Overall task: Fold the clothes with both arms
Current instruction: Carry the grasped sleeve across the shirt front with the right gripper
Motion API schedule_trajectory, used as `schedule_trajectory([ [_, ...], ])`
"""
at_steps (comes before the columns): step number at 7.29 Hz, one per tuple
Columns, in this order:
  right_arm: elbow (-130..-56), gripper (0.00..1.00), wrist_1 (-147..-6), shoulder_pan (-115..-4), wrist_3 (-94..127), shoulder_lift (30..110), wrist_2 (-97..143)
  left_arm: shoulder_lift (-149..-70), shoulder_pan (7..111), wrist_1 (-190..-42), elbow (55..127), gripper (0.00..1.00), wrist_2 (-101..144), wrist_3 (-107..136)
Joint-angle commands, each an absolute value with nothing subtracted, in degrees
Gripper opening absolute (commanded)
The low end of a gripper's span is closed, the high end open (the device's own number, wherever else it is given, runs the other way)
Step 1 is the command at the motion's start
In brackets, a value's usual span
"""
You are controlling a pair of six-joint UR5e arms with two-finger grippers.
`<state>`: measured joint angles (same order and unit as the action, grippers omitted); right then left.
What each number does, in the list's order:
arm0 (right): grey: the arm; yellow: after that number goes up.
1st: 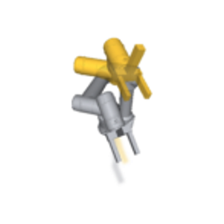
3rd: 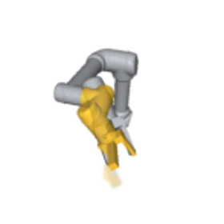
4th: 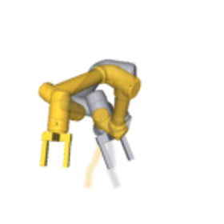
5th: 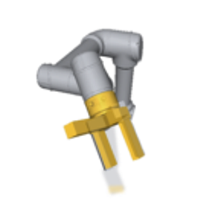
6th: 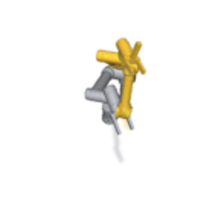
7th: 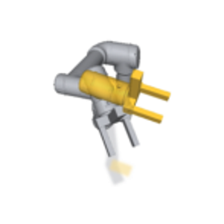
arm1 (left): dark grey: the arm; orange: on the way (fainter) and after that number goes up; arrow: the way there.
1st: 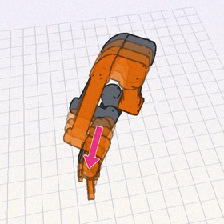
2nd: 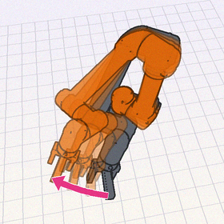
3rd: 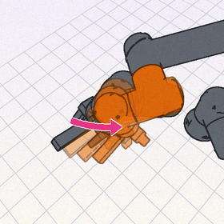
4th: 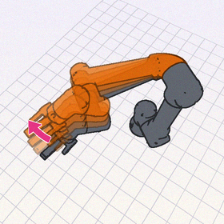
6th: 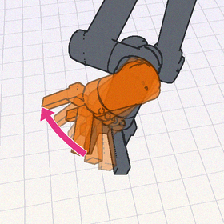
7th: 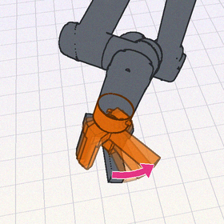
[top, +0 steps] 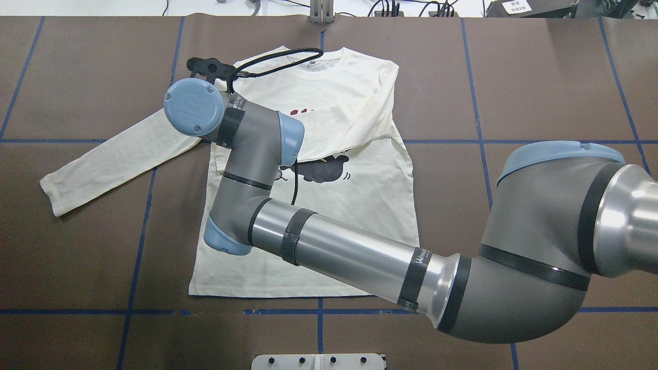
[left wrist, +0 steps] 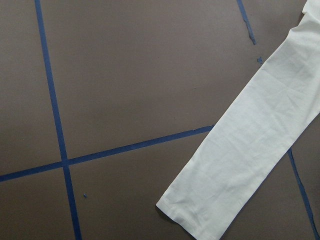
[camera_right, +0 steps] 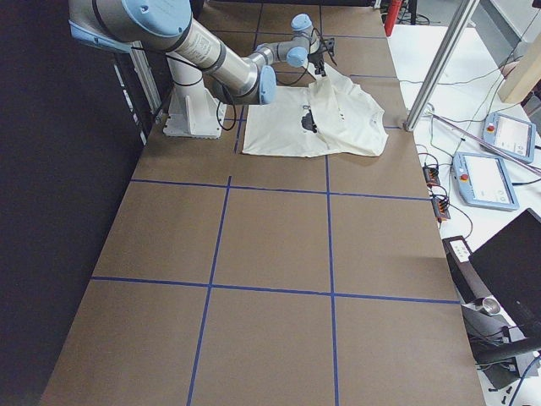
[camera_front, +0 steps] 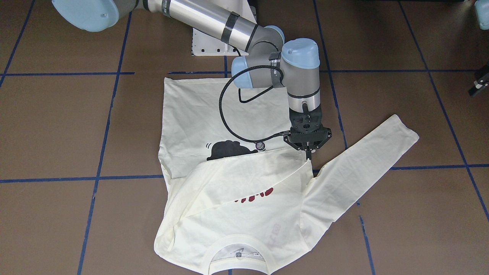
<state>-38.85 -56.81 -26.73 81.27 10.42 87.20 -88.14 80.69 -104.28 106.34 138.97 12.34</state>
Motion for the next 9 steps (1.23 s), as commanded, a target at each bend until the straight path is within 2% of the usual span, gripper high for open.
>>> schedule_trajectory([
  [1, -38.1, 0.96, -56.8, -26.7, 83.2, 8.5, 87.3, -88.2, 74.5, -112.9, 103.6, 1.0, 138.5, 19.7],
  [2, -41.4, 0.96, -57.0, -27.4, 84.0, 10.0, 88.8, -88.9, 74.3, -113.8, 101.1, 1.0, 138.5, 24.1],
  [3, -51.4, 0.96, -57.4, -30.6, 84.1, 17.7, 94.7, -92.9, 72.7, -113.7, 95.9, 1.0, 138.4, 27.7],
  [4, -63.0, 0.96, -57.3, -33.6, 83.4, 28.6, 100.3, -94.1, 69.2, -113.8, 93.8, 0.99, 134.6, 29.6],
  [5, -68.4, 0.96, -57.6, -36.0, 83.4, 34.3, 103.6, -94.7, 68.6, -113.9, 91.1, 0.91, 133.5, 29.7],
  [7, -78.5, 0.94, -57.0, -42.6, 81.6, 47.3, 113.5, -96.2, 65.6, -114.2, 85.7, 0.87, 133.1, 29.6],
  [9, -88.5, 0.92, -57.0, -49.5, 78.9, 57.6, 123.6, -95.8, 65.0, -120.3, 80.5, 0.74, 133.3, 29.3],
])
